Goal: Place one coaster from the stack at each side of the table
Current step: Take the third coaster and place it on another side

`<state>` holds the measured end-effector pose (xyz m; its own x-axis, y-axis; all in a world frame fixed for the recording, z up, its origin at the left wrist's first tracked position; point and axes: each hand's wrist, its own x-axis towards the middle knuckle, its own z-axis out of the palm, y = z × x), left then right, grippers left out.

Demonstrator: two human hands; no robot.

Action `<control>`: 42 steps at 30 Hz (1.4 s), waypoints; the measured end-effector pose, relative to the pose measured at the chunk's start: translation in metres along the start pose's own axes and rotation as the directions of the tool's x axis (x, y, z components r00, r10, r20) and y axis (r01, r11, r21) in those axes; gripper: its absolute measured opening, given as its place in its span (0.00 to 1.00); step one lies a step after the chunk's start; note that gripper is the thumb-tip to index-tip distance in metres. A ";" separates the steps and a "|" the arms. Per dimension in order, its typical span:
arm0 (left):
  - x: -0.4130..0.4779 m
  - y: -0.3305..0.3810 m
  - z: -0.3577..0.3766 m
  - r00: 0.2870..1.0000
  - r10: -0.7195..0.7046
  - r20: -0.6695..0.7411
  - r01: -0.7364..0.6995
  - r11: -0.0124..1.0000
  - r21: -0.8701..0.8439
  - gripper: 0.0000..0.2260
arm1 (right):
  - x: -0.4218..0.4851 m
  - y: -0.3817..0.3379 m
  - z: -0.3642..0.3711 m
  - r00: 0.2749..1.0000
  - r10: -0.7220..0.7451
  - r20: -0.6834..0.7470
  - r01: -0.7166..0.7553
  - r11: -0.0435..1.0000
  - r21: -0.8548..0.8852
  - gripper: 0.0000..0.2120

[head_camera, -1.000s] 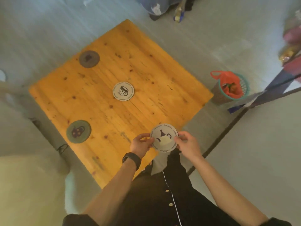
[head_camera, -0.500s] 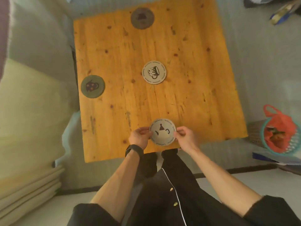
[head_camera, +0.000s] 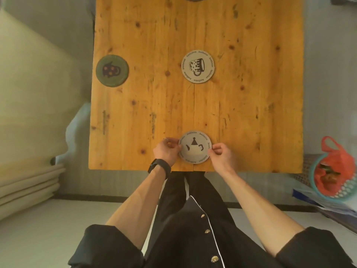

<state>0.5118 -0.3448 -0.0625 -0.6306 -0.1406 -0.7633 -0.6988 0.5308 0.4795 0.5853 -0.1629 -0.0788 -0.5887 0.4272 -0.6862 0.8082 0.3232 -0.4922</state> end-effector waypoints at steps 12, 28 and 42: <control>-0.005 0.002 0.005 0.997 0.057 -0.045 -0.052 0.993 0.103 0.06 | 0.009 0.004 -0.002 0.998 -0.015 0.057 0.021 0.993 -0.117 0.07; -0.005 0.005 0.005 0.998 0.056 -0.041 -0.049 0.986 0.159 0.06 | 0.014 0.008 0.000 0.996 -0.021 0.085 0.034 0.987 -0.156 0.08; -0.001 -0.005 0.009 0.986 0.150 -0.068 -0.130 0.962 0.241 0.07 | 0.003 0.012 0.002 0.986 -0.166 0.027 0.169 0.977 -0.134 0.09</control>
<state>0.5191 -0.3391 -0.0677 -0.7498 -0.1157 -0.6515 -0.5091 0.7299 0.4562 0.5931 -0.1595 -0.0872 -0.7145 0.3442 -0.6091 0.6885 0.5008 -0.5246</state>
